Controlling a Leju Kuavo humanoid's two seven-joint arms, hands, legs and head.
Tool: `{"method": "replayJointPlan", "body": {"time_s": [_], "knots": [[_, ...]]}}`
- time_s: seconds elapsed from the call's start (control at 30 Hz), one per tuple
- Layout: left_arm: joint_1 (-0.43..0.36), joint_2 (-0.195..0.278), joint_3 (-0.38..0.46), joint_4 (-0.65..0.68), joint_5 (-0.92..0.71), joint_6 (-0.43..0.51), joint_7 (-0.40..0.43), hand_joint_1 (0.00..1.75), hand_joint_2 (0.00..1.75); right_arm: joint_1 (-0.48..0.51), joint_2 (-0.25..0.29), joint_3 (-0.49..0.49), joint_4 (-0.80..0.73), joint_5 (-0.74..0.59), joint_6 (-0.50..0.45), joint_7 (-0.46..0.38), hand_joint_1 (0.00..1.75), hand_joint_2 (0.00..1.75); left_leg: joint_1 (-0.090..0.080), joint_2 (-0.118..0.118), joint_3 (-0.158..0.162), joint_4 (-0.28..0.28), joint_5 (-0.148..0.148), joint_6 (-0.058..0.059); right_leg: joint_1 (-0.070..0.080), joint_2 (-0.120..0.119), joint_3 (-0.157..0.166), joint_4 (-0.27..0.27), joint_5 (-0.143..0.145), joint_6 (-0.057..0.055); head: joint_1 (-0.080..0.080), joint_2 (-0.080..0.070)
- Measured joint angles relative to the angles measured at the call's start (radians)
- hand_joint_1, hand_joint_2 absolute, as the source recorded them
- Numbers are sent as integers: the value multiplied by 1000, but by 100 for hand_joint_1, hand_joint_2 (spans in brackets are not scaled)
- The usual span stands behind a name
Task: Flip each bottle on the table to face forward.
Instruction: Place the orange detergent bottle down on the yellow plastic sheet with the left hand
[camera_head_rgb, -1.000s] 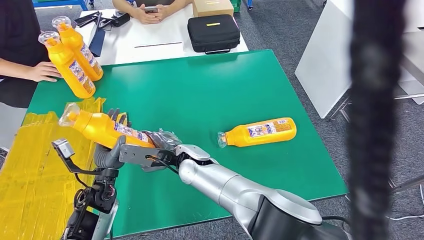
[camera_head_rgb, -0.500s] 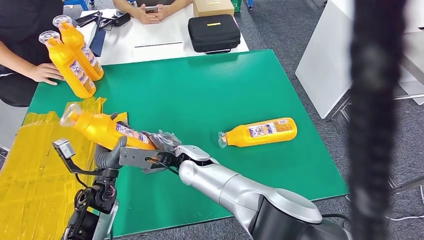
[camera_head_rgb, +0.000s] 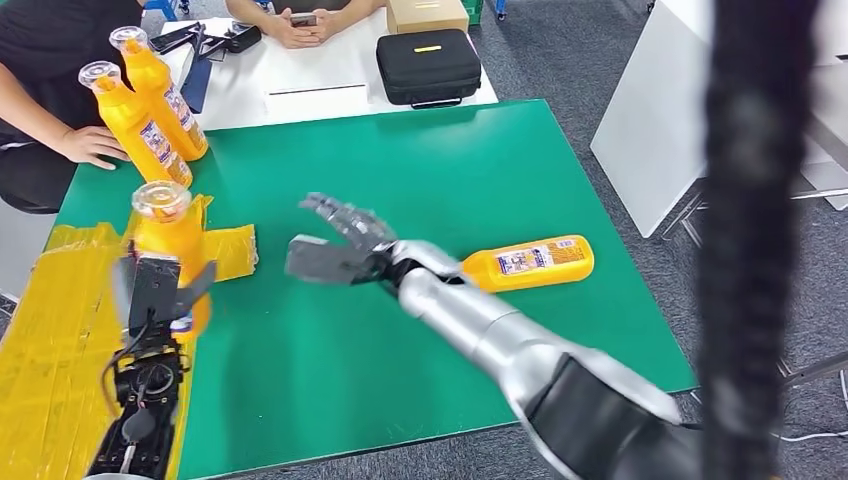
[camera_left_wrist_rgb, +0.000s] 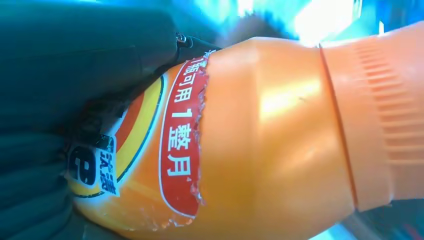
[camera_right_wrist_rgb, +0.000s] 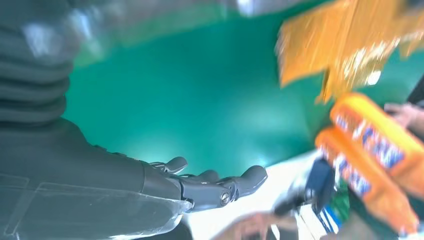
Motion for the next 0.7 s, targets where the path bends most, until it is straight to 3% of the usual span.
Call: {"method": "replayJointPlan", "body": {"time_s": [0.1,0.27,0.4,0.5,0.63,0.67,0.7], "knots": [[1,39,34,36,-182,115,46,175,175,10,-64,-138,-86,83,66,-9,0,0,0,0,0,0,0,0,0,0,0,0,0,0,0,0],[9,53,151,66,-614,146,131,175,175,31,-159,-303,-191,127,102,-29,0,0,0,-4,-1,0,0,0,0,-2,0,0,0,0,0,0],[-6,62,199,131,-844,147,263,175,175,62,-231,-378,-248,164,130,-28,0,175,-2,-3,-1,1,0,1,-2,-2,-1,-1,0,1,0,0],[-40,85,175,266,-924,147,382,175,175,72,-287,-409,-269,212,160,-25,0,175,-2,-4,-1,1,0,2,-2,-2,-1,-1,0,1,0,0],[-89,108,118,448,-933,151,420,175,175,71,-351,-441,-277,251,191,-39,0,175,-2,-4,-1,1,1,2,-3,-2,0,0,1,2,0,0],[-101,112,108,479,-933,153,422,143,175,71,-361,-446,-277,255,195,-41,0,175,-2,-4,-1,1,1,2,-3,-2,1,0,1,2,0,0],[-113,114,100,505,-931,153,421,99,175,71,-370,-450,-278,258,197,-42,0,175,-3,-4,0,1,1,2,-3,-2,1,0,1,2,0,0]]}}
